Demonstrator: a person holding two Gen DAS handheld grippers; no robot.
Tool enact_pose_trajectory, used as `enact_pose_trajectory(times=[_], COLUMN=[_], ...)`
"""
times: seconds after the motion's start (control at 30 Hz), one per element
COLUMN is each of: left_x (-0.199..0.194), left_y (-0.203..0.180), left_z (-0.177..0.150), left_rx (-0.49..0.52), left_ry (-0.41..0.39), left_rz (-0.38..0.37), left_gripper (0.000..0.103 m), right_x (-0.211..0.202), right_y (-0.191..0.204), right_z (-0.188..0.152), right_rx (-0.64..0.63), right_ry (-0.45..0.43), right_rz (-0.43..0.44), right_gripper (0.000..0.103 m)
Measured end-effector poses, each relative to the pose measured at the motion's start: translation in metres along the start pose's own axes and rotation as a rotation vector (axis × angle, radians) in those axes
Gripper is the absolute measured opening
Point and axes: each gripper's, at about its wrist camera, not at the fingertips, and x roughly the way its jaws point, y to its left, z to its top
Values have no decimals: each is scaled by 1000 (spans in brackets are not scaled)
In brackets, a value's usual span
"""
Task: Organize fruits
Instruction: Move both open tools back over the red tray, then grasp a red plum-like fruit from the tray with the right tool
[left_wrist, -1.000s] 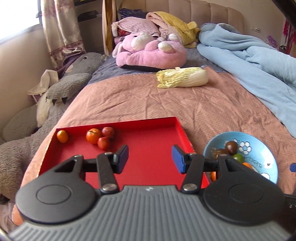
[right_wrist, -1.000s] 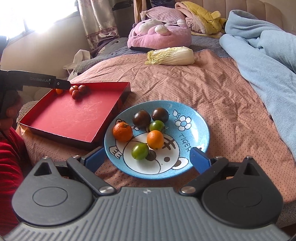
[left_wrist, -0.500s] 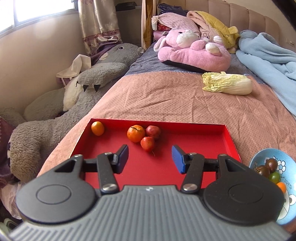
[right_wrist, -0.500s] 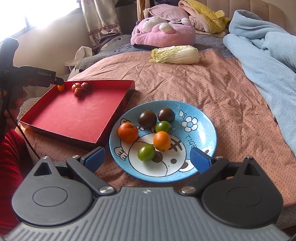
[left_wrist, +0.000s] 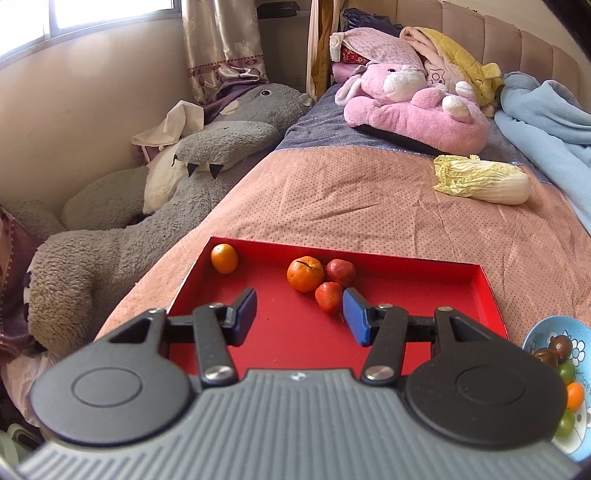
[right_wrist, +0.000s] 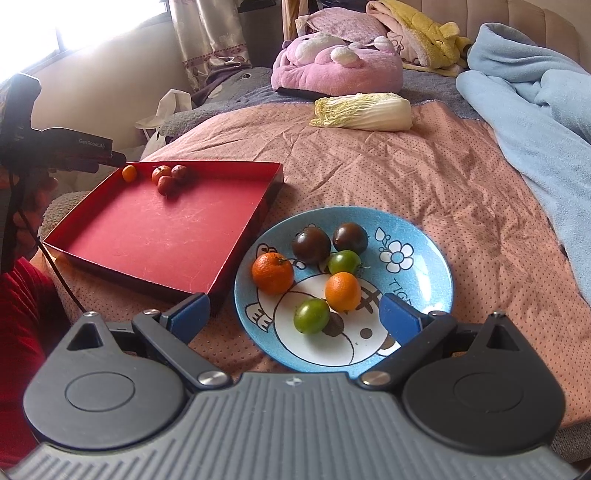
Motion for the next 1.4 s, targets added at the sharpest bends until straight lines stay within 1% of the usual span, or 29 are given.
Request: enact_pose_trajectory(times=[0.2, 0.4, 0.6, 0.83, 0.93, 1.07, 1.23, 1.4], left_x=[-2, -5, -9, -3, 3, 10, 3, 8], left_y=[6, 22, 42, 65, 74, 81, 93, 82], left_z=[-2, -5, -8, -13, -13, -13, -18, -16], left_rx=[5, -22, -45, -51, -76, -109, -157, -123], left_ry=[-2, 8, 26, 66, 86, 109, 109, 113], left_rz=[-1, -7, -17, 4, 5, -3, -21, -17], left_gripper=[54, 54, 54, 54, 54, 54, 54, 54], right_x=[7, 18, 35, 61, 72, 86, 97, 121], right_y=[14, 33, 55, 85, 93, 98, 100, 109], right_z=[10, 19, 25, 37, 46, 59, 70, 87], right_rx=[-17, -34, -36, -56, -62, -66, -63, -103], right_ry=[-4, -8, -6, -3, -8, -22, -38, -46], right_rz=[23, 55, 112, 195, 215, 224, 238, 243], right_gripper=[100, 100, 100, 100, 100, 100, 100, 100])
